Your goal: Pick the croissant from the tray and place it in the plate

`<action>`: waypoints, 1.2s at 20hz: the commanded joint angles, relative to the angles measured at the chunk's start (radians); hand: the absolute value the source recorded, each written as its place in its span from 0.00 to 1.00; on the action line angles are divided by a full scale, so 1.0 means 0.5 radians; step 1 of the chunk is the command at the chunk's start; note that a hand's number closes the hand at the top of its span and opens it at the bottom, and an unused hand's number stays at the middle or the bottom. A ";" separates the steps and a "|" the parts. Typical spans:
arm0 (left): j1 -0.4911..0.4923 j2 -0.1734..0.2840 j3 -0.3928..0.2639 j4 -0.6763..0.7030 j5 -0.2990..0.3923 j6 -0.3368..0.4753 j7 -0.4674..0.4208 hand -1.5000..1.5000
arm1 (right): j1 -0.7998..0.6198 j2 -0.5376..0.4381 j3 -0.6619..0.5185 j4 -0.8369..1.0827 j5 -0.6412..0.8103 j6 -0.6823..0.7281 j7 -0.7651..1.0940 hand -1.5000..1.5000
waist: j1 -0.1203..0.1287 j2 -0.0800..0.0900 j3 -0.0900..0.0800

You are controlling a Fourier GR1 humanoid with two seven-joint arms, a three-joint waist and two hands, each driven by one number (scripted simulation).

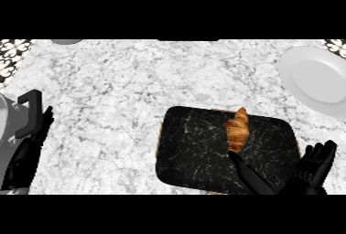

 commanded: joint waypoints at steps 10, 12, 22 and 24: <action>0.003 -0.052 -0.022 0.010 -0.070 -0.004 -0.023 0.50 | -0.024 -0.418 -0.191 -0.278 0.535 0.778 1.561 0.00 | 0.035 0.016 -0.001; -0.012 0.028 0.049 -0.027 -0.017 -0.064 0.045 0.50 | -0.093 -0.449 -0.190 -0.329 0.643 0.934 1.813 0.00 | 0.035 0.009 0.002; -0.016 -0.105 0.039 -0.022 -0.109 -0.022 0.047 0.50 | -0.701 -0.443 -0.187 0.016 0.474 1.505 2.293 0.00 | 0.028 0.005 0.010; 0.002 -0.087 0.052 -0.113 -0.150 -0.018 0.151 0.50 | -0.624 -0.481 -0.246 0.032 0.341 1.541 2.134 0.00 | 0.014 0.002 0.012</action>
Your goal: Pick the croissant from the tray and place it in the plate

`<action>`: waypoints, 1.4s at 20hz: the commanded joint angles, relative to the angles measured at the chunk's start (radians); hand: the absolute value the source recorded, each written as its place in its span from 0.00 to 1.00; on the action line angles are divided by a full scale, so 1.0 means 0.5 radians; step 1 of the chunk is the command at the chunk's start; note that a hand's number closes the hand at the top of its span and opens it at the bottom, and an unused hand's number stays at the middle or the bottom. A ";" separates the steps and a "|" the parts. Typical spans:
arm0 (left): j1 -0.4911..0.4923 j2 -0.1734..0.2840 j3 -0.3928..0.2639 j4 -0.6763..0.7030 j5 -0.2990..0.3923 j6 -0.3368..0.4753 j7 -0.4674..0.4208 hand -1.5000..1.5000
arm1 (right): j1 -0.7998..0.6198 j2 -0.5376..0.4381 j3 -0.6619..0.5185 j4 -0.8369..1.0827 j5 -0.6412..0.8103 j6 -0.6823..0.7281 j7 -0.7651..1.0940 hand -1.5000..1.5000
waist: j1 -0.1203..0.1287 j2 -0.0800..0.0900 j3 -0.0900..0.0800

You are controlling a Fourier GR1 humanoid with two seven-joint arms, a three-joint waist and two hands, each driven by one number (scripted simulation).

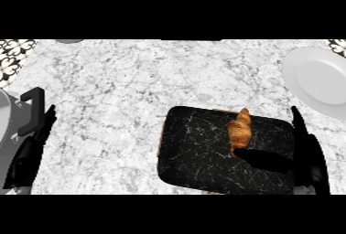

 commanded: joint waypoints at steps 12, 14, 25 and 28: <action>0.035 -0.151 0.162 -0.024 -0.156 -0.137 0.043 0.50 | -0.296 0.141 -0.147 0.414 -0.265 0.397 -0.090 0.00 | -0.019 -0.004 0.002; 0.040 -0.184 0.187 0.044 -0.177 -0.161 -0.039 0.50 | -0.193 0.190 -0.077 0.440 -0.211 0.374 -0.161 0.00 | -0.023 -0.004 0.002; 0.022 -0.236 0.414 0.003 -0.284 -0.354 0.022 0.50 | -0.330 0.349 -0.285 0.909 -0.203 0.421 -0.508 0.00 | -0.018 -0.004 0.003; 0.060 -0.244 0.394 -0.155 -0.330 -0.338 0.142 0.50 | -0.414 0.425 -0.252 1.090 -0.160 0.404 -0.549 0.00 | -0.011 -0.004 0.003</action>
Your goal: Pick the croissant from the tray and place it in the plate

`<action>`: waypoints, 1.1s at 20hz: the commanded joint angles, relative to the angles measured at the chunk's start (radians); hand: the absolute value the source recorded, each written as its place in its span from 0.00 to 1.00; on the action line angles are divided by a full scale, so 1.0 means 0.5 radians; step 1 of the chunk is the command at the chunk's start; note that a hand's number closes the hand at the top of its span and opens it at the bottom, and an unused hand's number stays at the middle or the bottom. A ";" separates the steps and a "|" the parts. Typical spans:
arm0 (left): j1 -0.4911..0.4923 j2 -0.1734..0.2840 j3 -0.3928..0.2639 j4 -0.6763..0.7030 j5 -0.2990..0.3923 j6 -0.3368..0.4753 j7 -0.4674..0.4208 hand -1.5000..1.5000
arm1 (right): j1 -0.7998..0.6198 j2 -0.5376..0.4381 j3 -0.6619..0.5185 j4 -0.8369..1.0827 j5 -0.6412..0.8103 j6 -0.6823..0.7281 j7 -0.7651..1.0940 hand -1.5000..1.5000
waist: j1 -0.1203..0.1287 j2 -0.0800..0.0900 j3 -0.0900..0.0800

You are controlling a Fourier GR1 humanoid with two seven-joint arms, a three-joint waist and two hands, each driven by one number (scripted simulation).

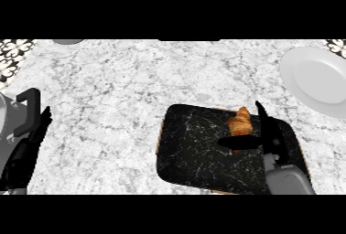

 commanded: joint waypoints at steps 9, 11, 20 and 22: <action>0.045 -0.083 0.080 -0.156 -0.093 -0.095 0.095 0.50 | -0.083 -0.359 -0.319 0.208 -0.191 0.376 -0.534 1.00 | 0.009 0.013 0.009; 0.061 -0.101 0.058 -0.132 -0.121 -0.069 0.029 0.50 | -0.041 -0.681 -0.275 0.275 -0.079 0.591 -0.708 1.00 | 0.025 0.045 0.017; 0.009 -0.114 0.043 -0.151 -0.106 -0.086 0.028 0.50 | -0.119 -1.378 -0.338 0.500 0.060 0.929 -1.367 1.00 | 0.066 0.101 0.038; 0.025 -0.128 0.041 -0.145 -0.112 -0.071 0.018 0.50 | -0.145 -1.503 -0.429 0.572 0.045 0.922 -1.544 1.00 | 0.059 0.092 0.042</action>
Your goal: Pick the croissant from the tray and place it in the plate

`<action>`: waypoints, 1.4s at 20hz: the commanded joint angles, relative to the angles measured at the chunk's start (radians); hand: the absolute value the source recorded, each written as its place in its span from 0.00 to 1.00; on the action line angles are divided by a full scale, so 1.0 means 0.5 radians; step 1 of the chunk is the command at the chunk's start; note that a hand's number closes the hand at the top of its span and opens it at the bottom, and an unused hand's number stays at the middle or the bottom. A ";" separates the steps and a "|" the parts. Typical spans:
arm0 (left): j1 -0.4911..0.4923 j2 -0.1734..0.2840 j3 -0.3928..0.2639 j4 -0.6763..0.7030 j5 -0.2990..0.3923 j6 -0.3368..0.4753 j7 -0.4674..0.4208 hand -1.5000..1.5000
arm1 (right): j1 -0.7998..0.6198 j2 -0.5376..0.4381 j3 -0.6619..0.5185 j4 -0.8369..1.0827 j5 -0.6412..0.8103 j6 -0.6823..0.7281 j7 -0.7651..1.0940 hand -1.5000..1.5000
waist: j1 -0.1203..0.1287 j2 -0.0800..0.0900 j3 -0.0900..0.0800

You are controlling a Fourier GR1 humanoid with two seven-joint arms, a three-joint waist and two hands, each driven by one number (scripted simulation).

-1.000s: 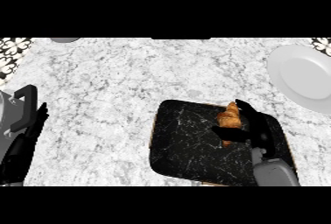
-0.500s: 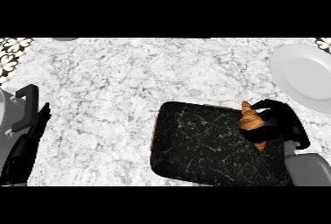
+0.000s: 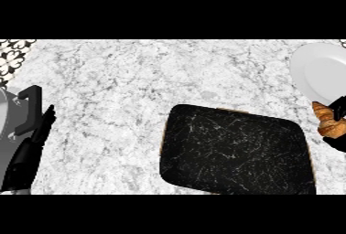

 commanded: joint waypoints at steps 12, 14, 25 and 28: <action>-0.023 -0.019 0.006 0.009 0.029 -0.014 -0.001 0.50 | -0.261 -0.572 -0.582 0.539 -0.232 -0.090 -1.409 1.00 | 0.008 -0.020 0.022; -0.010 0.009 0.003 0.025 0.007 -0.027 -0.020 0.50 | -0.297 -0.596 -0.651 0.620 -0.339 0.002 -1.617 1.00 | 0.015 -0.024 0.017; -0.077 -0.023 -0.066 0.007 -0.029 -0.039 -0.026 0.50 | -0.425 -0.792 -0.670 1.138 -0.458 0.491 -2.471 1.00 | 0.114 -0.010 -0.003; -0.136 -0.036 -0.076 0.026 -0.055 -0.018 0.018 0.50 | -0.492 -0.772 -0.596 1.246 -0.410 0.453 -2.520 1.00 | 0.130 -0.005 -0.005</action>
